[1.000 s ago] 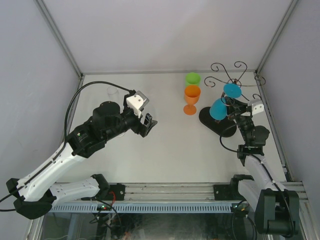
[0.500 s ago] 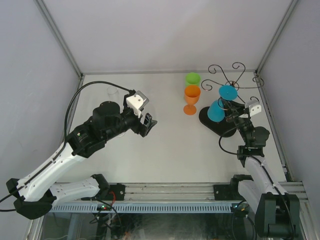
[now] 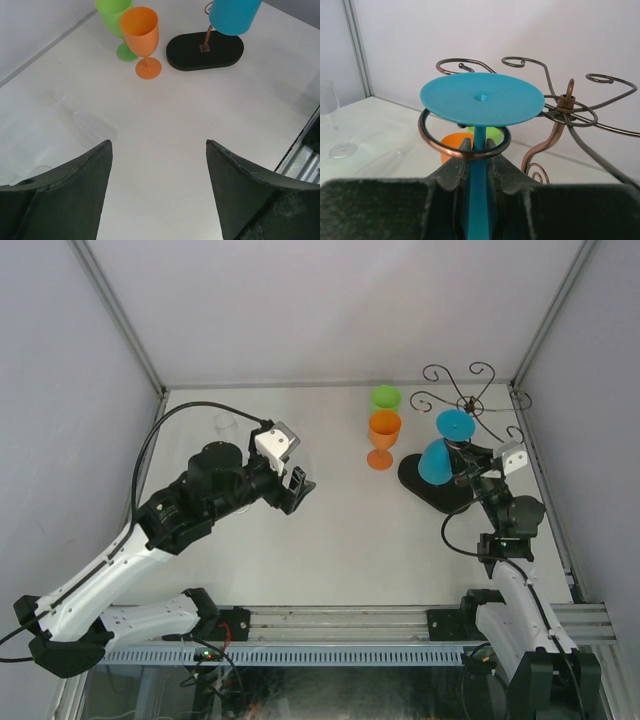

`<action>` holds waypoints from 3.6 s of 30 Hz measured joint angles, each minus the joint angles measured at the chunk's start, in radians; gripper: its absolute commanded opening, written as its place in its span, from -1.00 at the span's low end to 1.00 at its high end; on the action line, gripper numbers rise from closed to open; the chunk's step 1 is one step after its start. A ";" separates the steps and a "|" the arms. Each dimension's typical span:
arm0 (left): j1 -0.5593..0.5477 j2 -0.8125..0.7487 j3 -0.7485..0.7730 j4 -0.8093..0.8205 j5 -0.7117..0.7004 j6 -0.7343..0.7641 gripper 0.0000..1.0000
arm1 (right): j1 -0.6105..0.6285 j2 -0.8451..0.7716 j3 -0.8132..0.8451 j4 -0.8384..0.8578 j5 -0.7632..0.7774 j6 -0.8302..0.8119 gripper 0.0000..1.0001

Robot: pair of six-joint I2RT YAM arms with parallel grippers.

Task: Place the wine glass upside down on the wine glass rack
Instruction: Turn the wine glass upside down at the wine rack.

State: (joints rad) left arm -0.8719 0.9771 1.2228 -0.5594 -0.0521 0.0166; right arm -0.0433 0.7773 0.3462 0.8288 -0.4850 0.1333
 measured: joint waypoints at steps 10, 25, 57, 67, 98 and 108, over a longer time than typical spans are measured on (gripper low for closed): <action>0.002 0.001 0.000 -0.001 0.004 0.000 0.58 | 0.000 -0.021 0.009 -0.043 -0.047 0.001 -1.00; 0.003 0.001 0.000 -0.004 0.004 0.000 0.57 | 0.000 -0.220 0.009 -0.226 -0.050 -0.007 -1.00; 0.004 0.001 0.000 -0.004 0.003 0.000 0.57 | -0.003 -0.306 0.142 -0.682 0.227 -0.052 -0.11; 0.011 0.000 0.000 -0.003 0.002 -0.006 0.60 | -0.010 -0.444 0.262 -1.014 0.322 -0.014 0.10; 0.211 -0.086 -0.066 0.072 -0.024 -0.130 0.73 | -0.108 -0.324 1.043 -1.715 0.093 0.089 0.92; 0.214 -0.086 -0.066 0.072 -0.029 -0.138 0.73 | 0.003 -0.152 1.238 -1.775 0.083 0.071 0.99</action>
State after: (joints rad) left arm -0.6579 0.8913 1.1572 -0.4870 -0.0811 -0.1215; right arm -0.0399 0.6250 1.5837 -0.9459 -0.4023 0.2047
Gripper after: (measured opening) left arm 0.865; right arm 0.986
